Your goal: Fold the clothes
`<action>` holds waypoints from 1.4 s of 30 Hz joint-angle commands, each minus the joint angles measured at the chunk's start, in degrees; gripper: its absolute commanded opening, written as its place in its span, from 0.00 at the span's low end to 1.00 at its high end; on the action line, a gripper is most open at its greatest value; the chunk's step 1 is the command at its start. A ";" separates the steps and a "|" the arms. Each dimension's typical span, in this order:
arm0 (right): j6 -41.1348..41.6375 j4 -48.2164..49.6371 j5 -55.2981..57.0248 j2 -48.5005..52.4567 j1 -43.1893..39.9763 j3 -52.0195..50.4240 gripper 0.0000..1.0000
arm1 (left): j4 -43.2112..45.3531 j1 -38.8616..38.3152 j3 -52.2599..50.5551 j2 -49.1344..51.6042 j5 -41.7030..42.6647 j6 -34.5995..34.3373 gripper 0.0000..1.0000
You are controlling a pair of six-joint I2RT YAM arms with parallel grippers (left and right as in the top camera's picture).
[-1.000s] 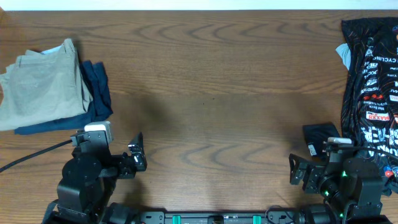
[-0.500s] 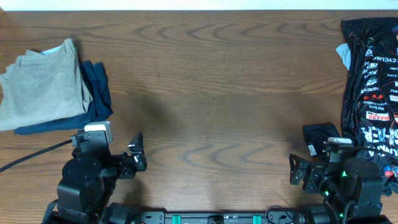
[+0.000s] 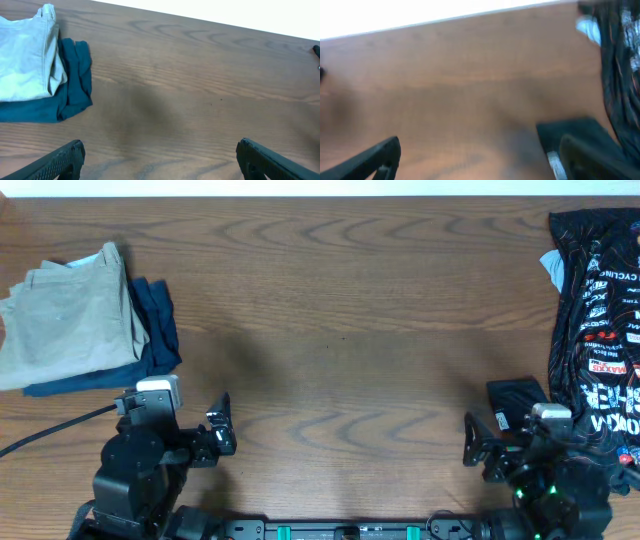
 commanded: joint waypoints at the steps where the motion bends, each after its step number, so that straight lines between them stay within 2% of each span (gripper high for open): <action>1: -2.73 6.88 -2.14 -4.50 -0.37 -5.88 0.99 | 0.11 0.13 -0.24 -0.04 -0.66 -0.31 0.98; 9: -2.73 37.66 -2.21 -7.65 -0.37 -20.94 0.99 | 0.11 0.13 -0.24 -0.04 -0.66 -0.31 0.98; 15: -3.06 54.38 1.55 -7.67 -0.37 -30.16 0.99 | 0.11 0.13 -0.24 -0.04 -0.66 -0.31 0.98; 23: -12.72 50.58 7.80 -7.69 -0.57 -29.94 0.99 | 0.11 0.13 -0.24 -0.04 -0.66 -0.31 0.98; 28: -12.85 41.31 5.60 -7.69 -0.57 -29.94 0.99 | 0.11 0.13 -0.24 -0.04 -0.66 -0.31 0.98; 42: -12.79 41.44 5.29 -7.69 -0.55 -29.94 0.99 | 0.11 0.13 -0.24 -0.04 -0.66 -0.31 0.98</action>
